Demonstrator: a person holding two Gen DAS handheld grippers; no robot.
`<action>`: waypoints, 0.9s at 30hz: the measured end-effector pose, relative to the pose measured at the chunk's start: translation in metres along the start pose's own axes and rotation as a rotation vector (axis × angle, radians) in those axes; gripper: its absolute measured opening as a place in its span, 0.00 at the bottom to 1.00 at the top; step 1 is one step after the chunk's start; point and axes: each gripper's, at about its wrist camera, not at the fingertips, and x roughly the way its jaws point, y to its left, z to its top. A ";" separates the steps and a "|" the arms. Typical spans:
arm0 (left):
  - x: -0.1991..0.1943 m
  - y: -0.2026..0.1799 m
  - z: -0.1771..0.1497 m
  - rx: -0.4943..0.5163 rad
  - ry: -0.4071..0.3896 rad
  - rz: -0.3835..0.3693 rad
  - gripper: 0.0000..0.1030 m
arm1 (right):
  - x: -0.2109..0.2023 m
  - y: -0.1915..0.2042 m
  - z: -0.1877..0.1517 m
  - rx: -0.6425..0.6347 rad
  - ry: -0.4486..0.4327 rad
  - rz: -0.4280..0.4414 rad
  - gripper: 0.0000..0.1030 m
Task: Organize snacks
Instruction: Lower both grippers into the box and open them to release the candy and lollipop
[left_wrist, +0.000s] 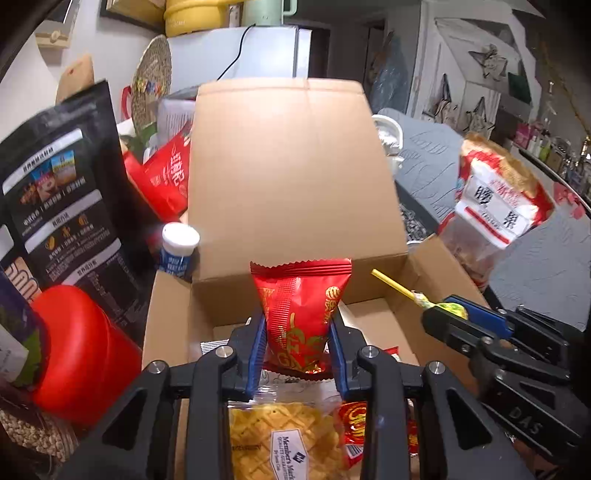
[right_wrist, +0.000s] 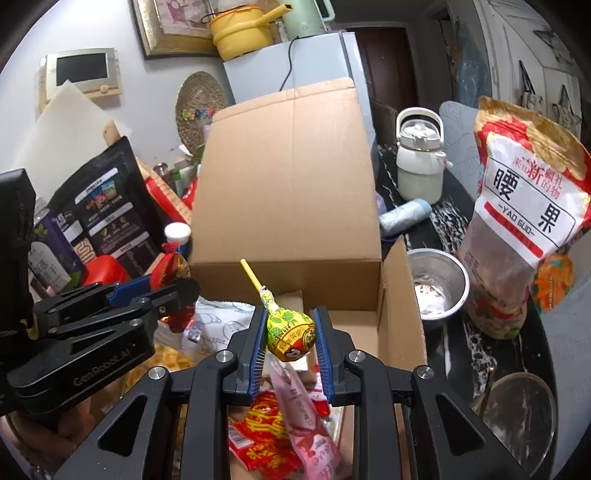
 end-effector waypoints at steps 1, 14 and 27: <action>0.004 0.001 0.000 -0.002 0.013 0.004 0.29 | 0.002 0.000 0.000 0.000 0.006 0.001 0.24; 0.033 0.006 -0.006 0.005 0.121 0.047 0.29 | 0.031 0.002 -0.011 0.013 0.109 0.025 0.24; 0.056 0.004 -0.005 -0.018 0.199 0.059 0.41 | 0.046 -0.002 -0.019 0.015 0.182 0.008 0.25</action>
